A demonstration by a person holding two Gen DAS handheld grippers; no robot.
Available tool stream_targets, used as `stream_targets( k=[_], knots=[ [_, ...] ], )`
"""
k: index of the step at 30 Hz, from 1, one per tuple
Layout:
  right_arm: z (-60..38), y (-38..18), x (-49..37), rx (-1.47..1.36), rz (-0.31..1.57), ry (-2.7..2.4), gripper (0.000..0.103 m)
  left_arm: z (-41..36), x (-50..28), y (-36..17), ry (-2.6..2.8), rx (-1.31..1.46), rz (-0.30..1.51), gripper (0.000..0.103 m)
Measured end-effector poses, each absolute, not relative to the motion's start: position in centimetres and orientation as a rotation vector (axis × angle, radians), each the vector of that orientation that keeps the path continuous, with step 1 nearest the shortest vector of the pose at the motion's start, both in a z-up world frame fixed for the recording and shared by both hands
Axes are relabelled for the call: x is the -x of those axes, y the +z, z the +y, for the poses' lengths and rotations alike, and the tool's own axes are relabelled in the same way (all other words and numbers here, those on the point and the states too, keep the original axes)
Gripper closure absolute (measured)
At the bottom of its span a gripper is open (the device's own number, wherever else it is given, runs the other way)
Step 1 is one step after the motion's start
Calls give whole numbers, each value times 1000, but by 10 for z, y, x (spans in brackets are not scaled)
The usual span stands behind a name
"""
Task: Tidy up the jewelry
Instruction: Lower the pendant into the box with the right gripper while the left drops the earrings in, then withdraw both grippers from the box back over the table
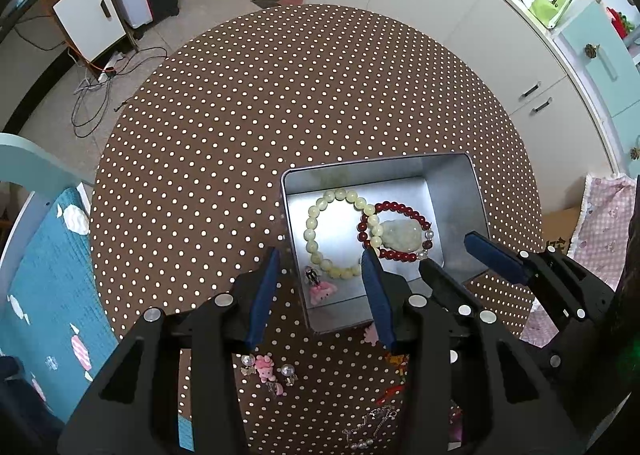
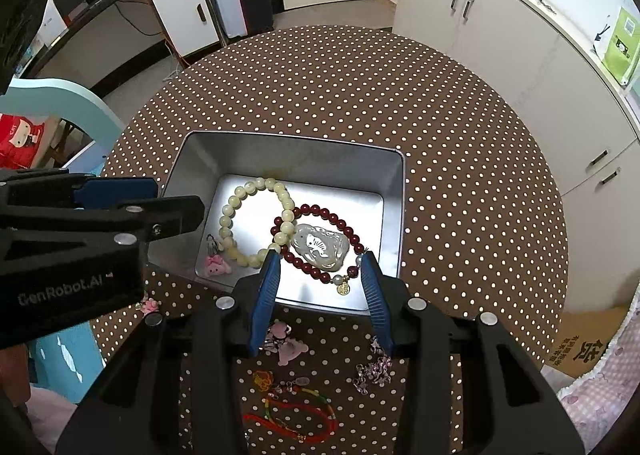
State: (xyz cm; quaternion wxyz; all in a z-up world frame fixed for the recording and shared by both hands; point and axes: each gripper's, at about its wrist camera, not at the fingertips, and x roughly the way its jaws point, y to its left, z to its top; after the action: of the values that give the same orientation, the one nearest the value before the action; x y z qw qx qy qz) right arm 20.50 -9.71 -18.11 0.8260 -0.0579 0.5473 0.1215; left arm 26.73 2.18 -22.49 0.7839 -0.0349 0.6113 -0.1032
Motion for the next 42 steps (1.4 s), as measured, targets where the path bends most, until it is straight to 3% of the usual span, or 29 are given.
stream_targets(
  k=[9, 12, 16, 32, 42],
  knots=[
    [-110, -167, -187, 100, 1099, 243, 61, 24, -239, -210, -211, 91, 1275, 55],
    [-120, -159, -177, 82, 1044, 207, 52, 29, -227, -207, -203, 145, 1255, 55],
    [-132, -157, -166, 51, 1028, 211, 47, 35, -212, -213, -156, 148, 1276, 55],
    [-135, -205, -91, 110, 1223, 306, 47, 11, -122, -279, -177, 83, 1526, 55],
    [-151, -207, -65, 90, 1245, 292, 47, -9, -82, -296, -202, 59, 1591, 55]
  ],
)
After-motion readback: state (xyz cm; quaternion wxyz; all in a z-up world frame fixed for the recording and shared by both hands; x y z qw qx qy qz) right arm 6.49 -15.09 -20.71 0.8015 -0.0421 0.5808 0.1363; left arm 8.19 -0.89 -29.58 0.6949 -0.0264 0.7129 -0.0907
